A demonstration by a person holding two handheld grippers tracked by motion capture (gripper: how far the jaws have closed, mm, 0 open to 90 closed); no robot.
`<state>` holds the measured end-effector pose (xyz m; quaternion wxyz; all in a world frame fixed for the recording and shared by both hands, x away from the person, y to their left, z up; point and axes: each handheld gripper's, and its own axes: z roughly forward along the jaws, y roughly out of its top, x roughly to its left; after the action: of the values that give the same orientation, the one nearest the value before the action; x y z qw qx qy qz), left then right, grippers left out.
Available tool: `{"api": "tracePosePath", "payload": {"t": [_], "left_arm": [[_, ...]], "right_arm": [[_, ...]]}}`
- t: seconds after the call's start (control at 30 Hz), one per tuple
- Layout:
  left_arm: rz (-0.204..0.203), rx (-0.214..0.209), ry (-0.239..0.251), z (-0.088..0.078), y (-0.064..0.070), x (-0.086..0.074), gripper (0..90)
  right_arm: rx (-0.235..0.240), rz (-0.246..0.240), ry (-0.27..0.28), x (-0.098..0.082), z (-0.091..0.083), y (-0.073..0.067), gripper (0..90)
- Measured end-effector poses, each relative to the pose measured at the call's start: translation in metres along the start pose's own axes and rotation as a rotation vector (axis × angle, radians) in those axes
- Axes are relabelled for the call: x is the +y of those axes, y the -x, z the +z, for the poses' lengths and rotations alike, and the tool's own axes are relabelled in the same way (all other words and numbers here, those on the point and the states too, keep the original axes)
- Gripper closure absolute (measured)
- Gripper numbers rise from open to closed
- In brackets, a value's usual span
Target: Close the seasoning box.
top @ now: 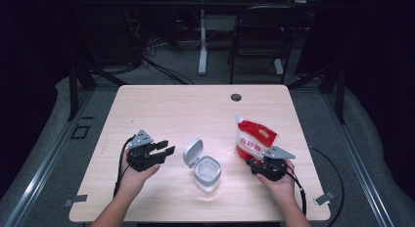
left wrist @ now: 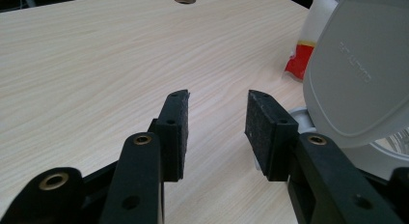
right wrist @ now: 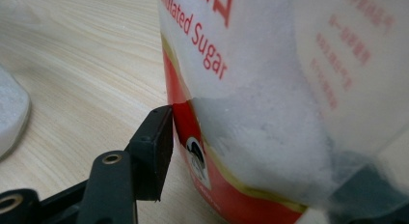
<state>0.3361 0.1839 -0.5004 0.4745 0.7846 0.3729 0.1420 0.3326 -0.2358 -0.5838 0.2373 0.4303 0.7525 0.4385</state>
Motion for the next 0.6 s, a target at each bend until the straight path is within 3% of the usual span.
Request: {"api": "tracePosePath", "payload": {"t": [0.3, 0.6], "left_arm": [[-0.001, 0.003, 0.000, 0.0000, -0.0002, 0.0000, 60.9], [-0.001, 0.004, 0.001, -0.0005, -0.0007, 0.0001, 60.8]], "right_arm": [[0.005, 0.003, 0.002, 0.0002, 0.0002, -0.0002, 44.4], [0.004, -0.035, -0.011, 0.0006, -0.0012, -0.0011, 47.5]]}}
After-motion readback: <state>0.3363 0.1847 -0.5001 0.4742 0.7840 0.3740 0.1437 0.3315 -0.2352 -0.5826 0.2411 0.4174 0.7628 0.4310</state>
